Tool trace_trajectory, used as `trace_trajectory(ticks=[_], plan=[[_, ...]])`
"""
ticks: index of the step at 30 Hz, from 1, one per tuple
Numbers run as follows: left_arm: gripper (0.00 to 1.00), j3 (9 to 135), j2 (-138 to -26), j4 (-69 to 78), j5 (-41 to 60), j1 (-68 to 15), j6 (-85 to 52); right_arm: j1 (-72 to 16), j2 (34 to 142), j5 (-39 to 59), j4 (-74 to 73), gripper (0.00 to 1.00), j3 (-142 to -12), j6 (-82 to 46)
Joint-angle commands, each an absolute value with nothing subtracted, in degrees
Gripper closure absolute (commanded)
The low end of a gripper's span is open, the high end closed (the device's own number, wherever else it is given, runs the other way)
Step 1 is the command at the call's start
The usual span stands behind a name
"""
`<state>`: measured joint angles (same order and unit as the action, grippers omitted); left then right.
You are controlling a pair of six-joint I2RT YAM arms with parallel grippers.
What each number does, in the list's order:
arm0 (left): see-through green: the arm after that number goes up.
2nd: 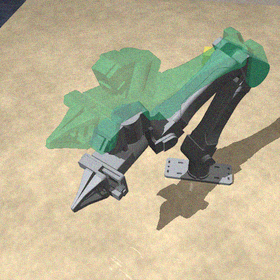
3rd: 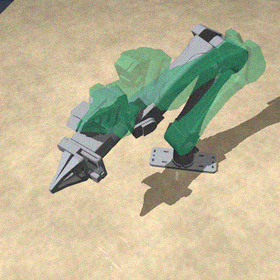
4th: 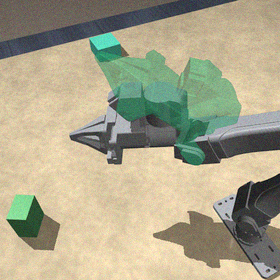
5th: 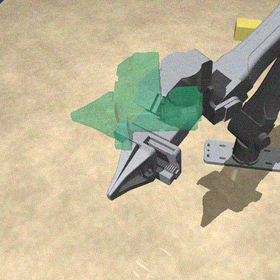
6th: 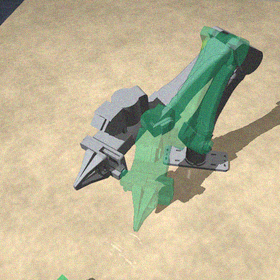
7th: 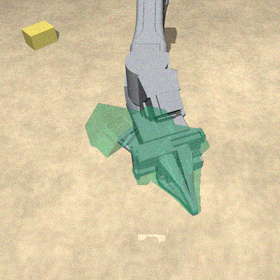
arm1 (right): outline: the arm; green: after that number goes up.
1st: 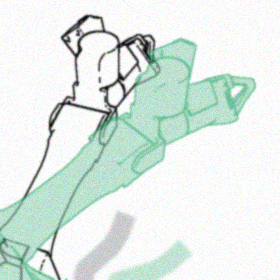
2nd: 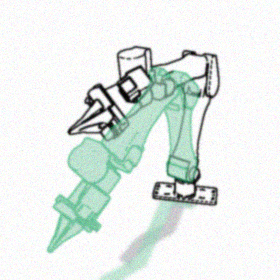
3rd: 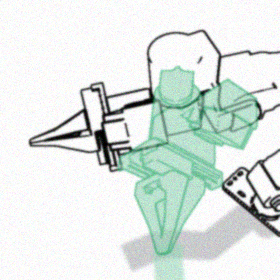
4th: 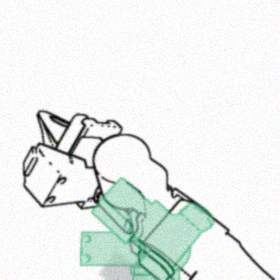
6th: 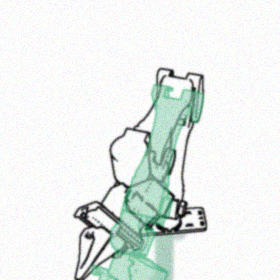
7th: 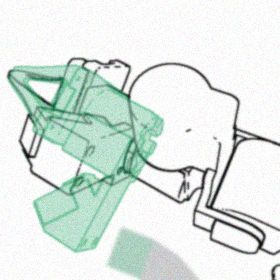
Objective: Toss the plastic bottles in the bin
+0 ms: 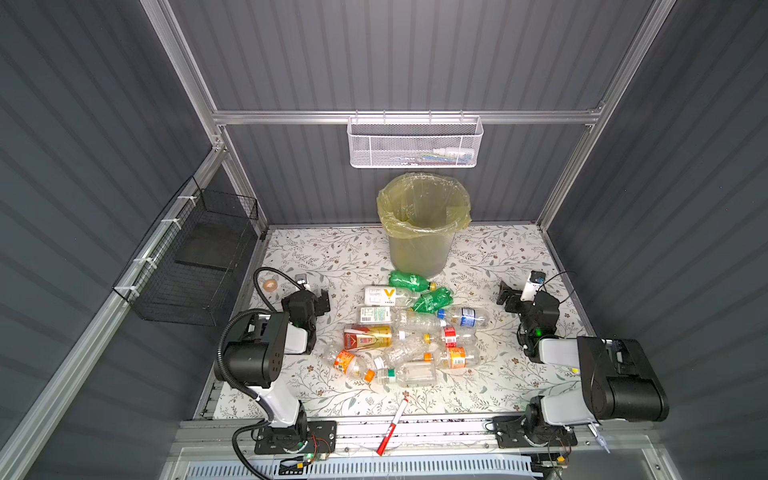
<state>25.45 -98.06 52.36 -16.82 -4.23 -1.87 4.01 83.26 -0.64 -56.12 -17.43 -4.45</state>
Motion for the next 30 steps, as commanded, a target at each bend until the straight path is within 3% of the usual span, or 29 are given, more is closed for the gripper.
trace_trajectory(ticks=[1,23,28,30], plan=[[0.00,26.37,-98.26,53.21,-16.18,-4.31,-0.89,3.87,83.62,-1.26,-56.95,0.01,-18.19,-4.22],[0.00,26.44,-98.30,53.15,-16.19,-4.31,-0.88,4.57,83.80,-0.01,-56.65,0.01,-18.37,-4.77],[0.05,26.41,-97.94,53.83,-16.96,-4.31,-0.73,4.74,83.07,0.66,-56.42,0.11,-18.82,-4.57],[0.06,28.49,-93.95,46.73,-19.88,-4.31,-2.14,5.09,78.07,0.50,-39.16,0.15,-24.60,-5.05]])
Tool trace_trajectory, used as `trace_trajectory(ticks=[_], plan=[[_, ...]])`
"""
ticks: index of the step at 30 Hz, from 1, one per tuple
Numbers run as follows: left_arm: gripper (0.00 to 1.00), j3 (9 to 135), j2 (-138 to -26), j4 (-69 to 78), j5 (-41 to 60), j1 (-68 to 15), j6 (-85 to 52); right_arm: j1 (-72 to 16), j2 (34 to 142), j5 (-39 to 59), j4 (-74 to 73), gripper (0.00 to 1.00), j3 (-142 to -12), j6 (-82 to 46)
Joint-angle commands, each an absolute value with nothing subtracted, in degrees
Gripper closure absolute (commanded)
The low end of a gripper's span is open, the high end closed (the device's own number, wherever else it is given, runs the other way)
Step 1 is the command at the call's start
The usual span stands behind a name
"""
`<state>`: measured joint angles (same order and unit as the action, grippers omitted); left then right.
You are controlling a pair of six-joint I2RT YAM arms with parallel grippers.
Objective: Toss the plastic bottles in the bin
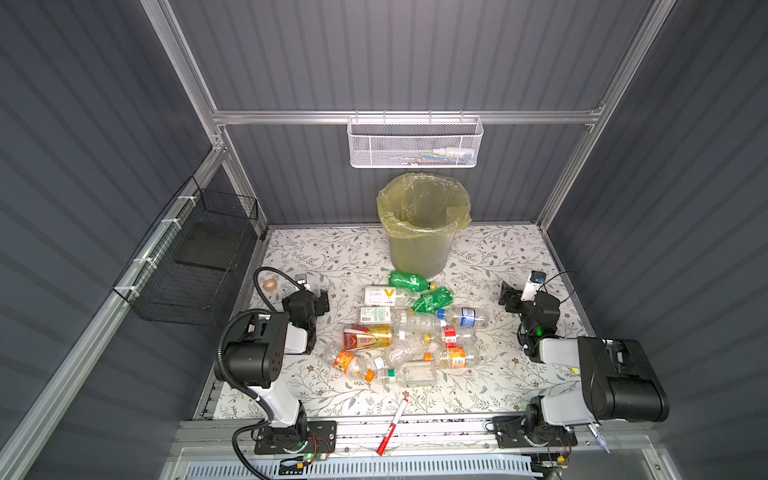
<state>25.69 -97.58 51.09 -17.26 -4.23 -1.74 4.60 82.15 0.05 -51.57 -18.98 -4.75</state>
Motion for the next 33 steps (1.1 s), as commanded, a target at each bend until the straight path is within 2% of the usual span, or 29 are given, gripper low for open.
trace_trajectory(ticks=[1,4,7,10,15,19,24,33], plan=[[0.06,30.05,-91.77,41.18,-21.43,-4.36,-3.00,5.04,76.72,-0.15,-32.15,0.16,-28.49,-5.14],[0.08,35.59,-84.36,26.75,-22.60,-4.47,-5.42,4.58,75.53,-0.94,-11.20,0.19,-40.96,-8.41],[0.11,43.34,-78.83,8.77,-22.63,-4.87,-10.68,0.37,75.53,-1.15,7.38,0.21,-50.34,-9.81],[0.11,46.50,-74.39,-0.28,-20.20,-6.04,-13.75,-5.52,73.10,0.26,17.56,0.20,-52.55,-8.12],[0.11,46.79,-68.03,-9.32,-12.73,-7.03,-16.89,-12.69,67.62,8.70,33.36,0.21,-52.92,-6.85],[0.11,47.19,-66.44,-14.02,-7.80,-7.21,-18.22,-20.19,65.77,12.50,41.11,0.22,-53.35,-7.41],[0.11,46.30,-65.40,-14.05,-4.64,-7.24,-18.54,-30.96,65.89,12.70,45.86,0.22,-52.70,-9.57],[0.11,46.06,-66.01,-14.05,-0.39,-7.29,-18.72,-49.57,72.03,12.07,45.70,0.21,-56.05,-5.53]])
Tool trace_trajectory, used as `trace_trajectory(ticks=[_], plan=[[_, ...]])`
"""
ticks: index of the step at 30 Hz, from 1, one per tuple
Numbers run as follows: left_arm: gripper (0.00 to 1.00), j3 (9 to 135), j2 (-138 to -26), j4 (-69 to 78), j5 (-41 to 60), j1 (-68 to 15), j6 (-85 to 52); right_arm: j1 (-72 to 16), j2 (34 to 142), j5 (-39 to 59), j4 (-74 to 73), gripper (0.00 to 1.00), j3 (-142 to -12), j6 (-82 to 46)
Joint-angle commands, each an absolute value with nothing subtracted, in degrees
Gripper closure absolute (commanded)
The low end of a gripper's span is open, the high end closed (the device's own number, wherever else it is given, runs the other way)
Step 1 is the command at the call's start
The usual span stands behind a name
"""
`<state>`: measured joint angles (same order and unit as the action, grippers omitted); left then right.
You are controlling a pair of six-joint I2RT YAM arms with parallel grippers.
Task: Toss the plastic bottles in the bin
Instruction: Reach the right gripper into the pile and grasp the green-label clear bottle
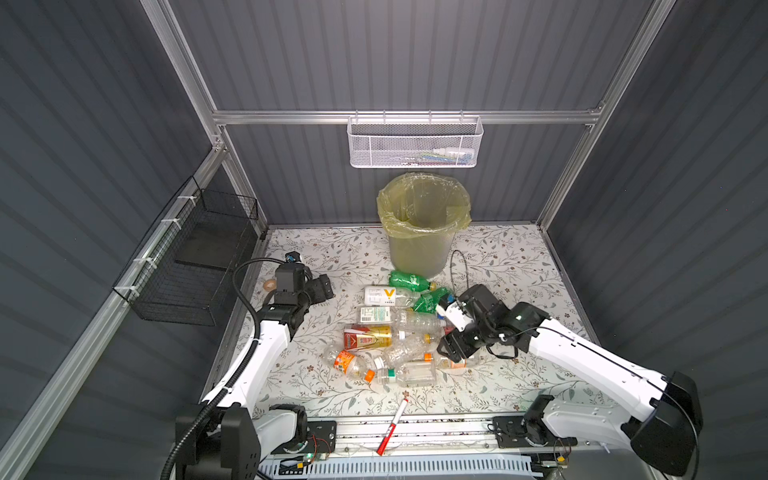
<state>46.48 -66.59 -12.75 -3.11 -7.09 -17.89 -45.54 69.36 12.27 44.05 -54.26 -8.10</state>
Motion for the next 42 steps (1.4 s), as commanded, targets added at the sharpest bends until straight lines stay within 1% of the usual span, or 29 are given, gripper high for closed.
trace_trajectory(ticks=[1,6,13,20,35,38,42], plan=[[0.11,46.19,-66.16,-14.15,-0.02,-7.28,-18.72,-51.09,73.96,11.76,45.70,0.20,-56.88,-4.39],[0.11,46.82,-66.33,-15.76,1.01,-7.25,-18.38,-56.78,82.22,9.52,45.65,0.22,-61.60,1.32],[0.11,46.72,-65.41,-16.82,1.01,-7.28,-17.79,-61.04,90.32,7.73,44.71,0.21,-64.82,7.70],[0.11,46.83,-65.74,-17.23,0.79,-7.29,-17.45,-62.91,92.85,7.36,40.92,0.19,-63.49,8.79],[0.11,47.11,-66.62,-17.44,0.44,-7.26,-17.66,-63.19,97.52,4.71,34.23,0.19,-60.23,10.27],[0.11,47.20,-66.95,-17.40,0.61,-7.27,-17.98,-63.17,98.47,3.90,33.70,0.22,-59.78,10.36],[0.11,47.20,-67.02,-17.46,0.58,-7.27,-17.97,-63.15,98.15,3.99,32.96,0.31,-59.08,10.03]])
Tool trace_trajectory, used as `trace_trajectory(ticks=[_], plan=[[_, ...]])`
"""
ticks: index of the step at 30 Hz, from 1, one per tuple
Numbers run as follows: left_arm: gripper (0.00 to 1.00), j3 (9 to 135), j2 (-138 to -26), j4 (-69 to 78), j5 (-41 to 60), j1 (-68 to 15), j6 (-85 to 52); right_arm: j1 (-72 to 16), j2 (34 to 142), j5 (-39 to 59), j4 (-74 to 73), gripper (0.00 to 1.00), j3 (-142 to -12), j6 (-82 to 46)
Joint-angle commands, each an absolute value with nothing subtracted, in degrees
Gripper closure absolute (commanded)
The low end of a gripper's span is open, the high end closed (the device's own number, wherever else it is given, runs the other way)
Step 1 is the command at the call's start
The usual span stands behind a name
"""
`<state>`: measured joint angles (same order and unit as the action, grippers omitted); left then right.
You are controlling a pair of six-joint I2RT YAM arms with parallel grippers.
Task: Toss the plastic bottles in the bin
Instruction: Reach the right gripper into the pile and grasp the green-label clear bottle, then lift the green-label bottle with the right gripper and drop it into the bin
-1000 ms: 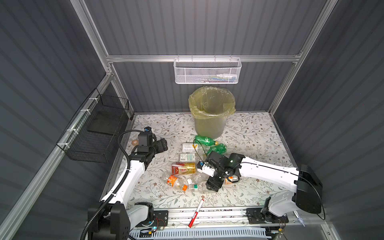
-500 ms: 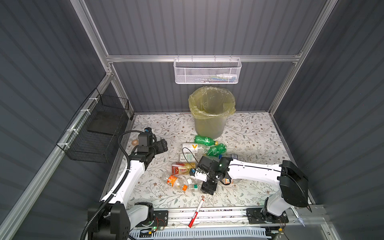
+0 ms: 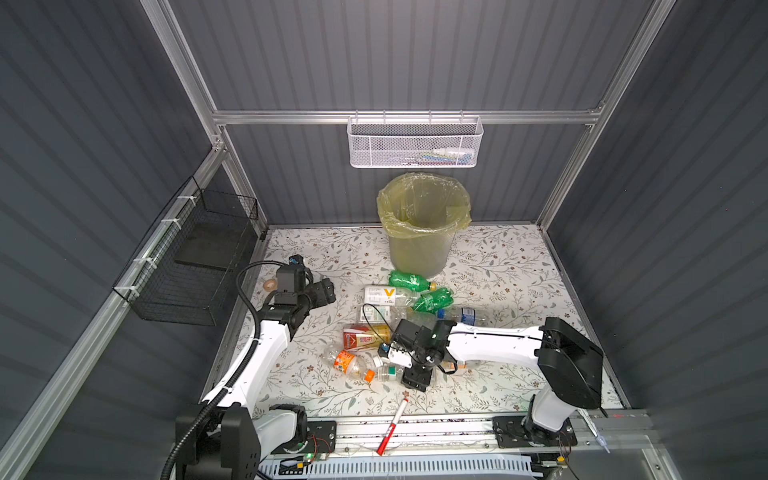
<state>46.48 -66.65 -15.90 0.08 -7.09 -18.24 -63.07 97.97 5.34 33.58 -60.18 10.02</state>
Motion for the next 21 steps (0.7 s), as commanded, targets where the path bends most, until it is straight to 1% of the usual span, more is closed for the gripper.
trace_trajectory(ticks=[1,7,12,16,21], plan=[[0.11,47.33,-66.95,-17.49,0.55,-7.25,-18.00,-63.19,97.69,4.21,33.00,0.34,-58.93,9.94],[0.11,47.09,-66.76,-17.37,0.37,-7.27,-18.17,-63.03,90.58,2.93,33.39,0.45,-57.83,9.01],[0.12,47.25,-66.95,-17.12,0.75,-7.27,-18.69,-60.47,81.99,2.87,33.56,0.49,-58.32,4.71],[0.12,47.03,-66.93,-16.74,1.14,-7.29,-19.44,-54.07,71.67,2.46,30.74,0.51,-55.66,-3.81],[0.12,46.46,-67.42,-15.60,2.66,-7.29,-20.84,-38.91,55.08,0.79,25.33,0.50,-46.01,-18.60]])
